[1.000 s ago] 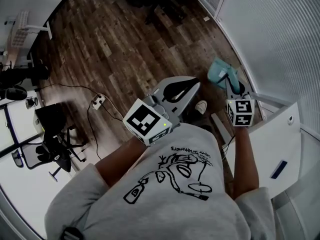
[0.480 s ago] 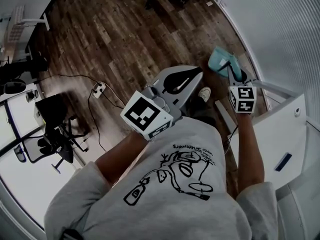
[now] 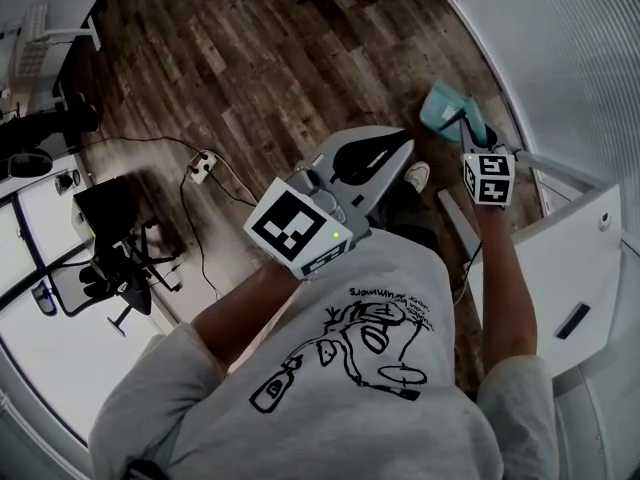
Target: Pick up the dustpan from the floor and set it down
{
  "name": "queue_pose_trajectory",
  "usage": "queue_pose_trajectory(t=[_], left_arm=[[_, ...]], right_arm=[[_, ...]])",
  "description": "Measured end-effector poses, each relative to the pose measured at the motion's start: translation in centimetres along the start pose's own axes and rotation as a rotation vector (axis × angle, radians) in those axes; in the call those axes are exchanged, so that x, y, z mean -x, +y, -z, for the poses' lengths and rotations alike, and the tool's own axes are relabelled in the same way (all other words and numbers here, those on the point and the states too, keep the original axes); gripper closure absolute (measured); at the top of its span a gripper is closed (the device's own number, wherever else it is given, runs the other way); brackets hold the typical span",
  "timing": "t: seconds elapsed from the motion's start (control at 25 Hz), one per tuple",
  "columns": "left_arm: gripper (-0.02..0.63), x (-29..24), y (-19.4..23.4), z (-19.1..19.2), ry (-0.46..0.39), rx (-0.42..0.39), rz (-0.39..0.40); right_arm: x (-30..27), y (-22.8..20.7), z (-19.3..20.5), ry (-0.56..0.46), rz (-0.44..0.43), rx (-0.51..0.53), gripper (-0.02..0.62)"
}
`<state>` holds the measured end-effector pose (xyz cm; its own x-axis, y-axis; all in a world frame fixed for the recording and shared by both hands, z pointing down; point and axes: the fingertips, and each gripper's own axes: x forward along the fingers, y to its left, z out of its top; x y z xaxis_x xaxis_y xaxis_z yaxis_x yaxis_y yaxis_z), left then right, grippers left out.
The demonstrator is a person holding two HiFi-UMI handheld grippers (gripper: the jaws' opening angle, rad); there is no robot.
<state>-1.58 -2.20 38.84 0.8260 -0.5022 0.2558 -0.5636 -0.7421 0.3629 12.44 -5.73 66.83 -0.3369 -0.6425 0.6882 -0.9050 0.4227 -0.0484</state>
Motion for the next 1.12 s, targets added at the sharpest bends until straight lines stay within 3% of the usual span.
queue_pose_trajectory(t=[1.12], left_arm=[[0.604, -0.5, 1.1, 1.3, 0.057, 0.012, -0.013]], right_arm=[[-6.9, -2.5, 5.8, 0.142, -0.017, -0.058, 0.535]])
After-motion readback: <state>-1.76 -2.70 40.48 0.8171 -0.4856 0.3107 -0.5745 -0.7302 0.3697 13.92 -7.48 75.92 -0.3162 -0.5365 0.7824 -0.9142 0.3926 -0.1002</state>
